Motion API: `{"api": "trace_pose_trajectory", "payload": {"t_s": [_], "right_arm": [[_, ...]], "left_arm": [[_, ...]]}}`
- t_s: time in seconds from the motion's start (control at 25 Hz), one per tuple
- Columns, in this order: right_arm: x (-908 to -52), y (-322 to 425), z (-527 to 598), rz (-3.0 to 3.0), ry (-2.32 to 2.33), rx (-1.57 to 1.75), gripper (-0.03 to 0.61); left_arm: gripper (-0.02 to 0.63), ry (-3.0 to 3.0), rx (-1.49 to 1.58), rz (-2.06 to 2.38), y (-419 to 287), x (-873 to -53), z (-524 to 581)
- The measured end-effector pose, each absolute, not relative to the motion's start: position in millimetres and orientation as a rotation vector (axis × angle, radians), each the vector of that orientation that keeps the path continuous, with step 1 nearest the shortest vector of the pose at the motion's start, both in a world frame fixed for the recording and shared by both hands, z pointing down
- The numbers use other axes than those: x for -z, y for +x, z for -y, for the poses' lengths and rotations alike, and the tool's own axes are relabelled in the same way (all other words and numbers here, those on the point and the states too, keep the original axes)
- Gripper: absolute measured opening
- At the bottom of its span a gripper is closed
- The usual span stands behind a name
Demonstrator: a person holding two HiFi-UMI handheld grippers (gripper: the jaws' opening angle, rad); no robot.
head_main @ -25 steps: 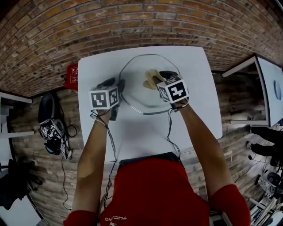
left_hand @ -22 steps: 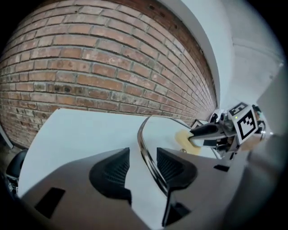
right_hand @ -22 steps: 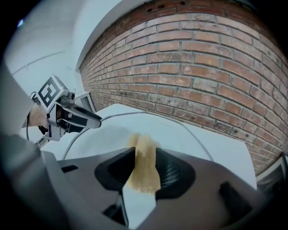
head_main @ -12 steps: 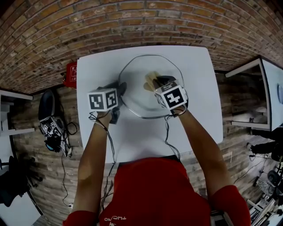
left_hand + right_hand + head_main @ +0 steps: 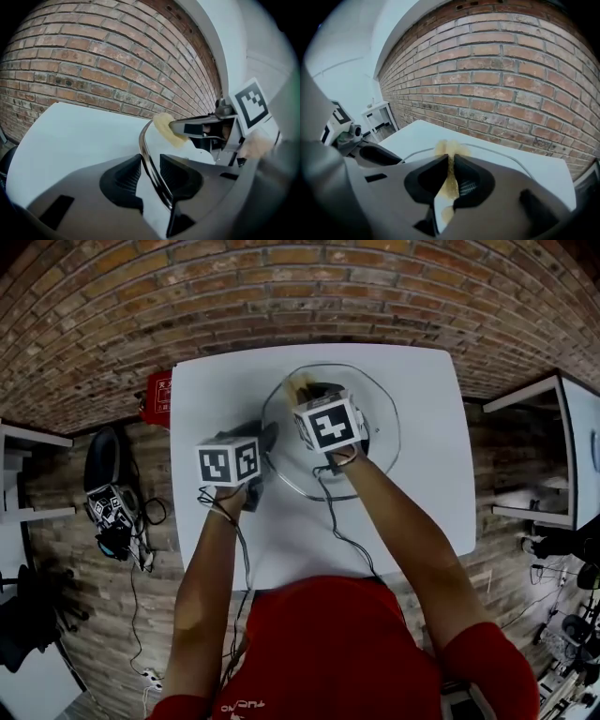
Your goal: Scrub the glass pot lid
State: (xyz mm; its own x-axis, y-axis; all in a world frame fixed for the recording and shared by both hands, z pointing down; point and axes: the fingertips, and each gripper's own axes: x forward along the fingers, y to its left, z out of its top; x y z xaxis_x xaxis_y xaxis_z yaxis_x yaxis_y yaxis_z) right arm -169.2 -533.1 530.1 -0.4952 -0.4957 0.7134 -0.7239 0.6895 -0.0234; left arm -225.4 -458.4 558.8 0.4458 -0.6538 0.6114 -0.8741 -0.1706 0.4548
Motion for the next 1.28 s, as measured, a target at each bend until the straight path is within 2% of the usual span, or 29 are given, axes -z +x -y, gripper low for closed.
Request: {"api": "trace_pose_trajectory", "payload": {"t_s": [0.36, 0.84, 1.28], "right_arm": [[-550.0, -148.5, 550.2, 2.109, 0.986, -0.377, 0.052], [-545.3, -32.2, 560.3, 1.914, 1.209, -0.418, 0.052], [-534.5, -160.9, 477.2, 2.147, 0.943, -0.521, 0.052]], "left_arm": [[0.133, 1.916, -0.361, 1.279, -227.6, -558.7, 460.1], [0.133, 1.908, -0.345, 1.285, -226.7, -559.4, 459.0], [0.133, 1.914, -0.354, 1.287, -225.1, -559.4, 457.8]]}}
